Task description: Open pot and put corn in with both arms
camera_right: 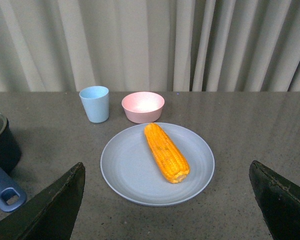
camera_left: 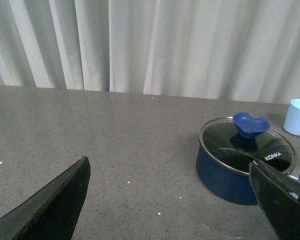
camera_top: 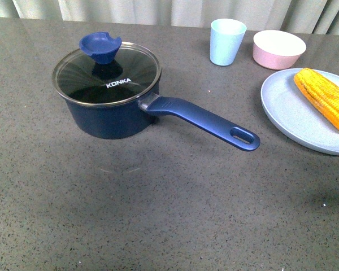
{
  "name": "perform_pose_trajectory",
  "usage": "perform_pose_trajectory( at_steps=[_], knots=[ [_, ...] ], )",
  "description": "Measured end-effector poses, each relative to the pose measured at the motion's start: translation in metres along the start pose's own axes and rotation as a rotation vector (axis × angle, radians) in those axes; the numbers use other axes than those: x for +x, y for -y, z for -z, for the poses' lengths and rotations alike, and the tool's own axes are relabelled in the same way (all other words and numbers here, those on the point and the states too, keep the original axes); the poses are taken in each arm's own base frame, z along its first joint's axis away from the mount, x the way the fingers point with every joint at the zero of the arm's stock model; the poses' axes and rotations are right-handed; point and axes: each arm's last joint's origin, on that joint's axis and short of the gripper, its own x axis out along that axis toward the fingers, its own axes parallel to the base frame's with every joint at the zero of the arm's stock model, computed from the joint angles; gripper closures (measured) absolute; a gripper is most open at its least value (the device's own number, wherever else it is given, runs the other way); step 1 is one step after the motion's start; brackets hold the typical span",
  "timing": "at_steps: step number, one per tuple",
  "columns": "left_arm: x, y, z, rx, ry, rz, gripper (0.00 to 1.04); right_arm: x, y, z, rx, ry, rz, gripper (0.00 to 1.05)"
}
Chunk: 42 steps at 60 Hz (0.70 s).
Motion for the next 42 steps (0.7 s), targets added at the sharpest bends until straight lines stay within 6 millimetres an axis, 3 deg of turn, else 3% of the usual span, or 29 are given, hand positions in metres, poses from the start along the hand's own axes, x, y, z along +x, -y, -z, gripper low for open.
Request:
perform_pose_trajectory(
  at_steps=[36,42],
  knots=[
    [0.0001,0.0000,0.0002,-0.002,-0.003,0.002,0.09,0.0000,0.0000,0.0000,0.000,0.000,0.000,0.09],
    [0.0048,-0.0002,-0.0018,-0.098,-0.286,0.043,0.09,0.0000,0.0000,0.0000,0.000,0.000,0.000,0.09]
  ],
)
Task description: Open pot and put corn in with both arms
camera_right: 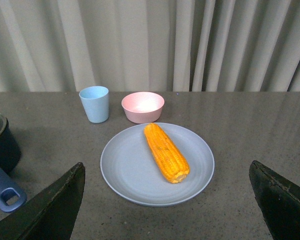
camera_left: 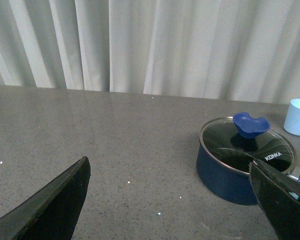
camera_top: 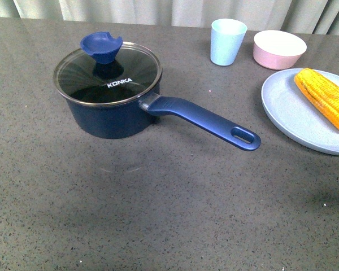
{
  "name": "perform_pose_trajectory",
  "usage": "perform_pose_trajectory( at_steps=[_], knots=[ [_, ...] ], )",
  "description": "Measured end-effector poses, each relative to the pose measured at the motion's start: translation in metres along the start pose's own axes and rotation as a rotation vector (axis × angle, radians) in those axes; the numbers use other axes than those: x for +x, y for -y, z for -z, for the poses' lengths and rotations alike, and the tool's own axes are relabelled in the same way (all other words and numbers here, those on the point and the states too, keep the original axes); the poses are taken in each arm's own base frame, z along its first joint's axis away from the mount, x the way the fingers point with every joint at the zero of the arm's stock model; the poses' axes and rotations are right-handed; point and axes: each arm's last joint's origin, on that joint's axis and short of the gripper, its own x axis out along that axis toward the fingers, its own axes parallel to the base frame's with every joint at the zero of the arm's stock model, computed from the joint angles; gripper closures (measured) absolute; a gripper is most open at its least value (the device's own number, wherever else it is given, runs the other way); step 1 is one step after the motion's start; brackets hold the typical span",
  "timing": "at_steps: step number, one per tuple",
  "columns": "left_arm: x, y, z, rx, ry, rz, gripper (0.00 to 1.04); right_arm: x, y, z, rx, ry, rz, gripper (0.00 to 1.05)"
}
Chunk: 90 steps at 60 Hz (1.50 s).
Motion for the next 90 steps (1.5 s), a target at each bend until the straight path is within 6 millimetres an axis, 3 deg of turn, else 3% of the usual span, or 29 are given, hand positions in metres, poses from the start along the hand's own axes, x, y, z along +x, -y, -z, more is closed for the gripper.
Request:
perform_pose_trajectory(
  at_steps=[9,16,43,60,90],
  knots=[
    [0.025,-0.001,-0.020,-0.039,-0.070,-0.006,0.09,0.000,0.000,0.000,0.000,0.000,0.000,0.09],
    [0.065,0.004,-0.038,-0.030,-0.046,0.022,0.09,0.000,0.000,0.000,0.000,0.000,0.000,0.09],
    [0.165,0.030,-0.042,-0.040,-0.096,0.101,0.09,0.000,0.000,0.000,0.000,0.000,0.000,0.09],
    [0.194,0.051,-0.042,0.012,-0.096,0.146,0.09,0.000,0.000,0.000,0.000,0.000,0.000,0.09],
    [0.221,0.075,-0.032,0.117,-0.111,0.249,0.09,0.000,0.000,0.000,0.000,0.000,0.000,0.09]
  ],
)
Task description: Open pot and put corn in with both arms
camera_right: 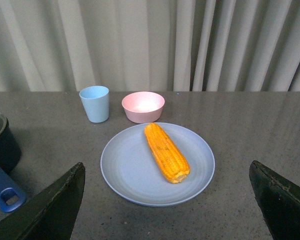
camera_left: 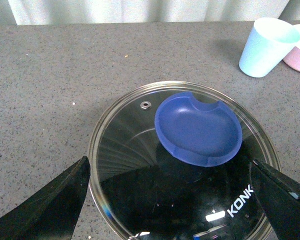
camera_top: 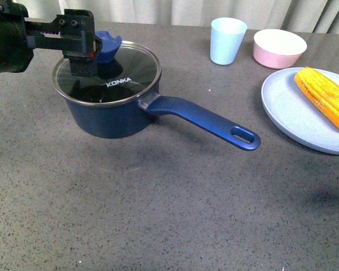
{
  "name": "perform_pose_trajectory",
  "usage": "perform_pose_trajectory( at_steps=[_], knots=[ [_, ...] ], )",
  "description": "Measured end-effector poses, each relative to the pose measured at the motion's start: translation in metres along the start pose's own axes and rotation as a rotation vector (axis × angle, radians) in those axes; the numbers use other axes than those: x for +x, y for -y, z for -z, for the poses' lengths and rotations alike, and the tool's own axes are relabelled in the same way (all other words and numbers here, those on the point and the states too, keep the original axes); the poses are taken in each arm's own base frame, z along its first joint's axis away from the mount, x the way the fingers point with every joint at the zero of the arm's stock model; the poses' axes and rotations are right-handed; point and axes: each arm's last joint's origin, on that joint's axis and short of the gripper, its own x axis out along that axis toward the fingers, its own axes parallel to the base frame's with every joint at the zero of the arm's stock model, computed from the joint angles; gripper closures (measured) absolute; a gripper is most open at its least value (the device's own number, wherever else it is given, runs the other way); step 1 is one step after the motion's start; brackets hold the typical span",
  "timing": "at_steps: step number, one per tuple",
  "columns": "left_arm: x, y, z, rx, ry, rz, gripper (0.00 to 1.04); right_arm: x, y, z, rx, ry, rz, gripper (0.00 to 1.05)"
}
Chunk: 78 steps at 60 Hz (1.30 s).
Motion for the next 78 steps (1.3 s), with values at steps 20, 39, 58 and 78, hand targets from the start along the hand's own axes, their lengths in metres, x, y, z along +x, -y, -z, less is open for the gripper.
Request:
perform_pose_trajectory(
  at_steps=[20,39,58,78],
  knots=[
    [0.017,0.010,0.004,0.044,-0.009,0.053,0.09,0.000,0.000,0.000,0.000,0.000,0.000,0.09],
    [0.024,0.017,0.005,0.060,-0.001,0.090,0.09,0.000,0.000,0.000,0.000,0.000,0.000,0.09],
    [0.037,0.020,0.005,0.064,-0.009,0.091,0.09,0.000,0.000,0.000,0.000,0.000,0.000,0.09],
    [0.053,0.021,0.000,0.064,-0.009,0.080,0.09,0.000,0.000,0.000,0.000,0.000,0.000,0.09]
  ],
)
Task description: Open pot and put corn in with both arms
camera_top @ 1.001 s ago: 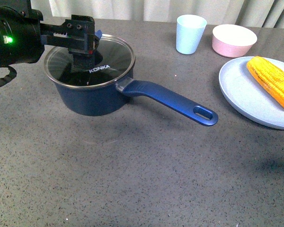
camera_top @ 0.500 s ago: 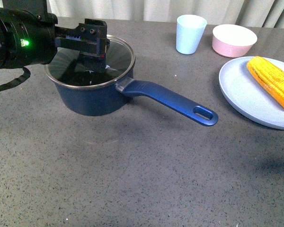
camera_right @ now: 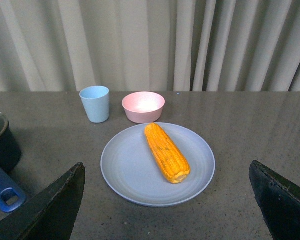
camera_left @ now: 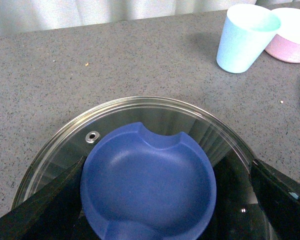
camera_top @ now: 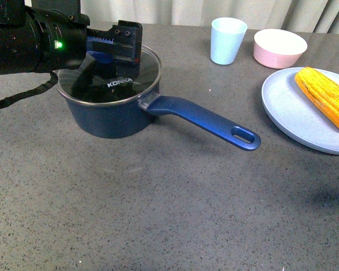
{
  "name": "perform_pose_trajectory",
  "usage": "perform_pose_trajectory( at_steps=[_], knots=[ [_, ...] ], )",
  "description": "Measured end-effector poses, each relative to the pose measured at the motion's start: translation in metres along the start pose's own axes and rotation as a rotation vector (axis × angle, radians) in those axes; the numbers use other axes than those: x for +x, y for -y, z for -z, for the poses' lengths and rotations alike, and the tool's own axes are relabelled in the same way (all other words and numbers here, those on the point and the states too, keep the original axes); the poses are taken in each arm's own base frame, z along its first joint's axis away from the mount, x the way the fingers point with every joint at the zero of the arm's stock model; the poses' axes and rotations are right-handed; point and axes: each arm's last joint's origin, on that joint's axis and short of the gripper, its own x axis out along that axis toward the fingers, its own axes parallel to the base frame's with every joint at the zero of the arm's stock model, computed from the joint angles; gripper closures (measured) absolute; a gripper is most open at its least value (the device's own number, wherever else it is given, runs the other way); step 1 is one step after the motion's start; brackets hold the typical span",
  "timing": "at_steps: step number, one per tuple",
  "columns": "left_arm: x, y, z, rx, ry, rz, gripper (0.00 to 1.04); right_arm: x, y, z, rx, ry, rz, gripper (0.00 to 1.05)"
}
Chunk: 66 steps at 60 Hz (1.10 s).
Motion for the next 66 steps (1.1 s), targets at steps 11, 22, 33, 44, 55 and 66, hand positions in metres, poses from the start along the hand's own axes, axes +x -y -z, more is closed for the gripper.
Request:
perform_pose_trajectory(
  at_steps=[11,22,33,44,55,66],
  knots=[
    [0.009,0.001,-0.002,-0.001,-0.003,-0.002,0.09,0.000,0.000,0.000,0.000,0.000,0.000,0.09],
    [0.015,0.002,-0.001,-0.001,-0.015,-0.009,0.09,0.000,0.000,0.000,0.000,0.000,0.000,0.09],
    [0.016,0.002,-0.001,-0.001,-0.017,-0.026,0.24,0.000,0.000,0.000,0.000,0.000,0.000,0.09],
    [0.017,0.001,-0.001,-0.001,-0.018,-0.043,0.44,0.000,0.000,0.000,0.000,0.000,0.000,0.09],
    [0.016,0.000,-0.001,-0.001,-0.022,-0.046,0.44,0.000,0.000,0.000,0.000,0.000,0.000,0.09],
    [0.012,0.001,-0.007,-0.002,-0.026,-0.047,0.44,0.000,0.000,0.000,0.000,0.000,0.000,0.09]
  ],
)
